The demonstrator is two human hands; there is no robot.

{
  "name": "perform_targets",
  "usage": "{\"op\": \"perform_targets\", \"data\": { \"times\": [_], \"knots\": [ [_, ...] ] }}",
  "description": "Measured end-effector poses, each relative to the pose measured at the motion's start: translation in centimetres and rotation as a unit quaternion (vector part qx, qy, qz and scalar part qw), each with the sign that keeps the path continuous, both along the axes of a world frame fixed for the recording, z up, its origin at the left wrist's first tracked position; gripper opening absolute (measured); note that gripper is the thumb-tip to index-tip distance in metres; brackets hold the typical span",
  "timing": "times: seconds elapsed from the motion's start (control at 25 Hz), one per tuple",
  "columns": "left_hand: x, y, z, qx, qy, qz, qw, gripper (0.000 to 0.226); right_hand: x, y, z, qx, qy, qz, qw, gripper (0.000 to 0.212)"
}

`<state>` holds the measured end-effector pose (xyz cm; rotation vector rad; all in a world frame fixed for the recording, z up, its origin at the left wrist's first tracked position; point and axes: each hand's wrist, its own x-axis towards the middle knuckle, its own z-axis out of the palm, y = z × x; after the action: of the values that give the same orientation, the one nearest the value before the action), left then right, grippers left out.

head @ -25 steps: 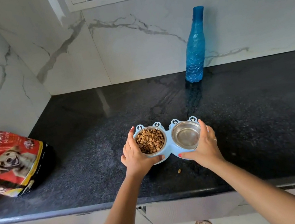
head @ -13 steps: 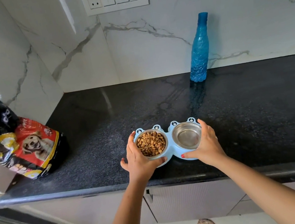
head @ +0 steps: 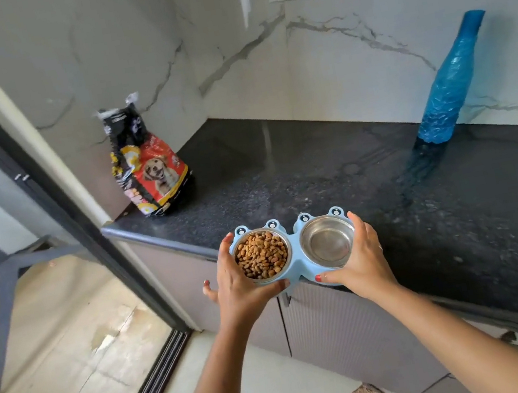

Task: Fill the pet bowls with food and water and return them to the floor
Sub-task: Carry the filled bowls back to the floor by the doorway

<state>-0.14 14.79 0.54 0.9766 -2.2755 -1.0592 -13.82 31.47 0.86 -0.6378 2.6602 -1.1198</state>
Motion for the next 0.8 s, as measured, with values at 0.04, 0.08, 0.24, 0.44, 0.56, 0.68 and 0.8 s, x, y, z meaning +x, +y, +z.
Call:
{"op": "perform_targets", "data": {
  "times": [0.04,0.08,0.24,0.44,0.56,0.68,0.8],
  "knots": [
    [1.1,0.3,0.0,0.006,0.002,0.020,1.000,0.125,0.5,-0.3,0.0,0.001,0.003,0.016,1.000,0.132],
    [2.2,0.5,-0.1,0.012,0.006,0.037,0.999,0.127,1.0,-0.6,0.0,0.003,0.006,0.032,0.999,0.132],
    [7.0,1.0,-0.6,0.020,0.023,0.094,0.995,0.128,3.8,-2.1,0.2,0.016,0.021,0.097,0.995,0.133],
    [12.7,0.2,-0.3,0.020,0.034,0.173,0.984,0.126,7.5,-5.7,0.6,0.001,0.023,0.185,0.982,0.132],
    [16.3,-0.9,-0.3,0.012,0.034,0.221,0.975,0.127,10.2,-8.7,0.3,-0.007,0.019,0.231,0.973,0.133],
    [19.7,-2.4,-0.7,0.007,0.023,0.259,0.966,0.132,13.0,-11.9,-0.3,-0.002,0.010,0.265,0.964,0.135],
    [22.9,-4.5,-1.5,0.007,0.008,0.305,0.952,0.138,15.6,-15.8,-1.2,0.013,0.003,0.306,0.952,0.138]
  ]
}}
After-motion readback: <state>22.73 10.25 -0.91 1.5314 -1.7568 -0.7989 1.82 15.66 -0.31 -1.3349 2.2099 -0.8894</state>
